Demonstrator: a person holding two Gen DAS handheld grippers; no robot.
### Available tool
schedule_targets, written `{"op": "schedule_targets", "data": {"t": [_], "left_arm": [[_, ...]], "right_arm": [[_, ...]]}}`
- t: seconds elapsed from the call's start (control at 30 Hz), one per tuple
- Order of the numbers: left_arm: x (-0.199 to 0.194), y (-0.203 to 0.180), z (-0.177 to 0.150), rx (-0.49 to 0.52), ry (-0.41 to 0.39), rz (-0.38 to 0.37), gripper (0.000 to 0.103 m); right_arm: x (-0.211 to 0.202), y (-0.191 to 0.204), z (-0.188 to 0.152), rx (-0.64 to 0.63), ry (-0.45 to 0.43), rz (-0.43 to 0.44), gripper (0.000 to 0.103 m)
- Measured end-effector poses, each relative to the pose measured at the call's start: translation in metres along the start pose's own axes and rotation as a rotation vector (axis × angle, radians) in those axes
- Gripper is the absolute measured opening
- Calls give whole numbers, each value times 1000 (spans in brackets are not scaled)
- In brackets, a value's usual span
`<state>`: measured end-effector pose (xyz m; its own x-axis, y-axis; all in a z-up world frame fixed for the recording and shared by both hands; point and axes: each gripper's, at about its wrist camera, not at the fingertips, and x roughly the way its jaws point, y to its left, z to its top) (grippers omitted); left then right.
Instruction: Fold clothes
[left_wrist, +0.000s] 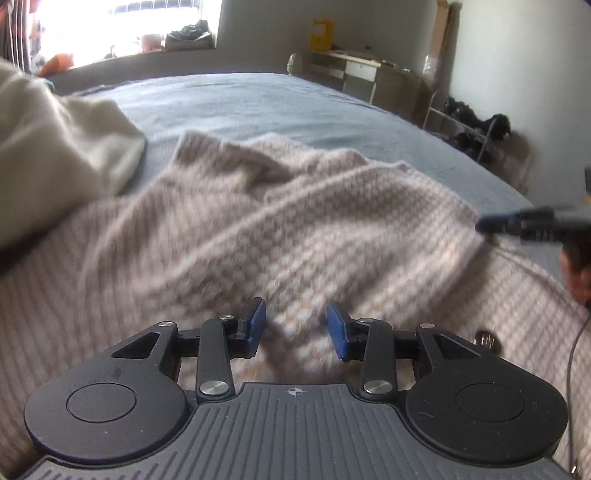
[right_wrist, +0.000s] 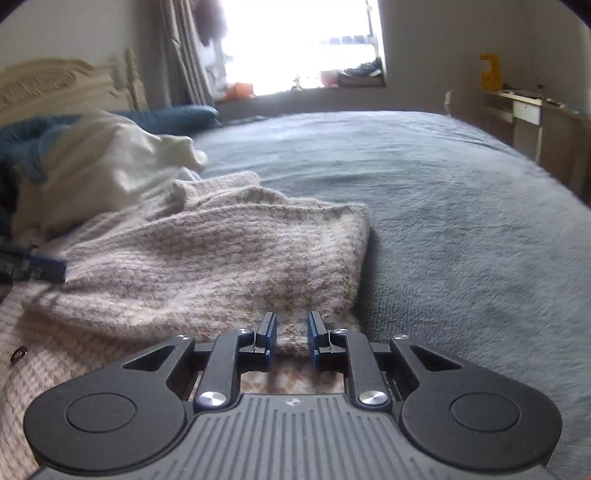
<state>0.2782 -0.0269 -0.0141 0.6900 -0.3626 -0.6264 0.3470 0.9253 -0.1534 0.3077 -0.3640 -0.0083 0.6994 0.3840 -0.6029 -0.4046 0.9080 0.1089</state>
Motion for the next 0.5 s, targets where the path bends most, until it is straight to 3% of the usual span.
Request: {"op": "schedule_targets", "data": {"t": [0.17,0.3,0.37,0.5], "left_arm": [[-4,14,-16,-72,-93,-71,37],[-3,23,-28,-102,-148,-120,37],[-2,32,-31,-141,-162,-163,37],[-2,51,-37,-235,-168,-250,38]], "right_arm": [[11,38,49,-28,32,-93,21],[56,47,86,-69,26,-198,25],[80,40,102,-78,30,-264,39],[121,-2,128,2,36,-353,42]]}}
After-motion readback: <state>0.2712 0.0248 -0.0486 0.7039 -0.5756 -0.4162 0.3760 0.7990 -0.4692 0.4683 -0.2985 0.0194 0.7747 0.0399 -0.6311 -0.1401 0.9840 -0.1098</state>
